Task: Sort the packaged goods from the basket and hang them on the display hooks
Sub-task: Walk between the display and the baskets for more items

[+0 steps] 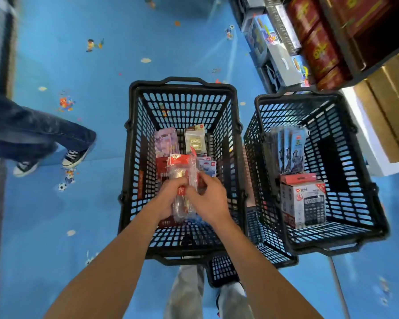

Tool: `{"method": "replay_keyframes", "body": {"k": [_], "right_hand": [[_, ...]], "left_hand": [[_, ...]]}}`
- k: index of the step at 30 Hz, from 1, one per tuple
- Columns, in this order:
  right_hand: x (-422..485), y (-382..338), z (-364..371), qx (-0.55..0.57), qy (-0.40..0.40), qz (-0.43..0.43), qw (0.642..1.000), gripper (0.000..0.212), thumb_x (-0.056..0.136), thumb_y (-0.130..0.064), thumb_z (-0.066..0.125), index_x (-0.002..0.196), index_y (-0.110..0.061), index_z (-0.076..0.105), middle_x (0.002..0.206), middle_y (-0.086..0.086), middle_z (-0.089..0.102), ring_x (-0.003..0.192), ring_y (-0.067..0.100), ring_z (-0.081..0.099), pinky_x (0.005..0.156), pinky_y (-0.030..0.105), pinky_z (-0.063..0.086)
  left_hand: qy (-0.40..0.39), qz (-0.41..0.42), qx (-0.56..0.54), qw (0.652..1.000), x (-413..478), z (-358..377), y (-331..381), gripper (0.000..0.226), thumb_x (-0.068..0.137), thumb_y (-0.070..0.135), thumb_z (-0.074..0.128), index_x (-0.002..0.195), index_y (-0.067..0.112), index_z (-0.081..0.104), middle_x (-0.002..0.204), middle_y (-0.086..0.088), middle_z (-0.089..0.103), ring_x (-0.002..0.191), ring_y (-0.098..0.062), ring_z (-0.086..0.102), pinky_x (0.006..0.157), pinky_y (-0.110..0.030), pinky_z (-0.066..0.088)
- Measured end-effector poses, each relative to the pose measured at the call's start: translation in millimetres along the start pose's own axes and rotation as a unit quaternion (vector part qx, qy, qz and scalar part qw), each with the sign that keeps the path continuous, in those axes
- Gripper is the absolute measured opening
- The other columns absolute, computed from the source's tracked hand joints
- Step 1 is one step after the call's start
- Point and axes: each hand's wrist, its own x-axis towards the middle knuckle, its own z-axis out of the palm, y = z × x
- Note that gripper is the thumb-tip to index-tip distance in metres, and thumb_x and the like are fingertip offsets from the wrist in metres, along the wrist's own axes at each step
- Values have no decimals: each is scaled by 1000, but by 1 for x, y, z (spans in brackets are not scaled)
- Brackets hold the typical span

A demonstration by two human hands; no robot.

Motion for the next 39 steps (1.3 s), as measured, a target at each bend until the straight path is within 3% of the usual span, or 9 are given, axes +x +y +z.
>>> {"method": "replay_keyframes", "body": {"k": [5, 11, 16, 21, 26, 29, 31, 35, 39], "right_hand": [[-14, -2, -13, 94, 10, -22, 995, 30, 102, -19, 50, 117, -20, 76, 98, -2, 71, 86, 4, 64, 72, 13, 48], [-42, -6, -30, 151, 26, 1, 988, 11, 91, -35, 74, 100, -34, 68, 80, -14, 68, 68, -4, 64, 62, 17, 52], [-77, 1, -47, 153, 58, -15, 986, 18, 90, -36, 74, 97, -23, 65, 76, -12, 66, 60, -8, 57, 54, 8, 41], [-129, 11, -73, 163, 121, -26, 979, 28, 86, -40, 71, 95, -20, 54, 95, -1, 59, 84, 10, 61, 68, 28, 53], [-195, 29, -120, 365, 40, 36, 929, 32, 96, -21, 58, 120, -18, 37, 99, 7, 54, 89, 22, 59, 69, 34, 48], [-224, 45, -147, 397, 45, 29, 916, 60, 84, -23, 60, 141, -30, 41, 127, 7, 63, 115, 24, 65, 91, 39, 55], [-243, 54, -161, 415, 47, 9, 909, 55, 80, -19, 58, 130, -42, 53, 132, 5, 64, 121, 23, 64, 103, 43, 52], [-281, 76, -189, 460, 88, 16, 884, 52, 92, 3, 44, 117, -41, 55, 119, 8, 69, 105, 23, 68, 88, 35, 58], [-313, 97, -202, 510, 199, 38, 836, 51, 70, -8, 52, 116, -29, 55, 102, 12, 63, 94, 26, 66, 81, 38, 55]], "left_hand": [[-32, 23, -38, 999, -24, 19, -2, 25, 96, 26, 59, 96, 7, 76, 89, -16, 73, 76, -27, 71, 75, -40, 56], [-94, 71, -67, 991, -60, 41, -6, 61, 106, 56, 39, 102, 12, 81, 105, -16, 75, 89, -27, 74, 74, -36, 61], [-109, 123, -59, 985, -97, 70, -20, 79, 91, 81, 38, 116, 16, 77, 108, -15, 74, 94, -28, 72, 84, -42, 59], [-163, 152, -14, 975, -146, 110, -50, 66, 103, 65, 35, 105, 17, 80, 99, -12, 77, 87, -25, 75, 76, -35, 61], [-188, 152, 43, 969, -193, 165, -85, 65, 101, 68, 36, 95, 20, 79, 91, -10, 71, 74, -21, 68, 64, -33, 56], [-232, 145, 71, 959, -213, 195, -104, 61, 103, 64, 37, 111, 15, 73, 99, -9, 72, 83, -21, 72, 67, -30, 59], [-249, 132, 87, 956, -220, 212, -115, 60, 105, 60, 37, 101, 18, 79, 92, -7, 75, 80, -20, 74, 67, -31, 61], [-312, 72, 155, 934, -226, 245, -137, 56, 100, 61, 46, 92, 18, 82, 88, -10, 75, 78, -24, 74, 69, -35, 60], [-350, 25, 254, 901, -226, 277, -161, 37, 88, 50, 65, 90, 16, 79, 89, -10, 73, 79, -25, 70, 75, -37, 56]]}}
